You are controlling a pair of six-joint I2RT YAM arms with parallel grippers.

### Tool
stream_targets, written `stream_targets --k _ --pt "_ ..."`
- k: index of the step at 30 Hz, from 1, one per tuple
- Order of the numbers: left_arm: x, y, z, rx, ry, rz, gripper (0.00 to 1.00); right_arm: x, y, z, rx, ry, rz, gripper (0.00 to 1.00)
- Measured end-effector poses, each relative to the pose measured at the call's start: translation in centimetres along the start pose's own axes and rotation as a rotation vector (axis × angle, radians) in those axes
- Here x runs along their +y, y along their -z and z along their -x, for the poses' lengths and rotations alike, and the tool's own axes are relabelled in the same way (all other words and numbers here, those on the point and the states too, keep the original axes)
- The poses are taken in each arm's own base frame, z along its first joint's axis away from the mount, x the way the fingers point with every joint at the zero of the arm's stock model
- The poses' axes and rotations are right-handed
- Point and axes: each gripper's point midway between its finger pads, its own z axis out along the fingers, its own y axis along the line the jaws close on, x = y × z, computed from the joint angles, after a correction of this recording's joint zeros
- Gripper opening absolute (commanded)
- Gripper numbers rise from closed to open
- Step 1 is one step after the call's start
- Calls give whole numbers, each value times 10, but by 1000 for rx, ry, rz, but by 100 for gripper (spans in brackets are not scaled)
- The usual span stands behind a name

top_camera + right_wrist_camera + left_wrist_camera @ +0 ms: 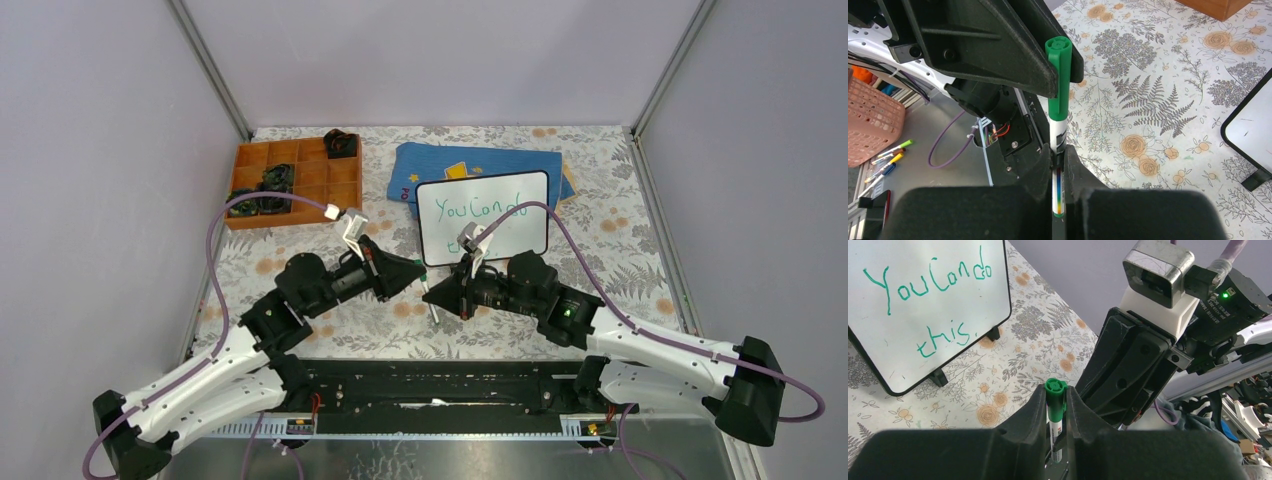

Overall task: Write a sentence on the whiteboard
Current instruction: Place the whiteboard marker at the center of the board.

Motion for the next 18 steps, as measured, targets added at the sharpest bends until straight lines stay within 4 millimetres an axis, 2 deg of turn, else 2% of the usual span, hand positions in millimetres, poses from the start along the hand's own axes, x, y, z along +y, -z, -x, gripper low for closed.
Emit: stream_targets --k 1,2,5,6,7,8,15,18 --pt "0 0 0 0 0 0 26 0 0 0 1 0 0 0" --pt "0 0 0 -2 0 3 48 0 0 -1 3 1 0 0" --pt "5 4 3 -18 6 36 88 -1 1 -1 12 17 -5 0" --pt "7 7 5 -30 1 53 97 -2 1 -1 16 22 -10 0" --pt "10 10 8 -43 -7 70 99 -4 1 -1 20 28 -18 0" --pt "14 19 24 -107 -17 125 99 -5 2 0 27 44 -29 0" --pt "21 52 90 -299 -95 307 99 -19 3 -6 79 51 -110 0" --pt "34 64 101 -342 -129 400 99 -33 -7 -10 135 30 -188 0"
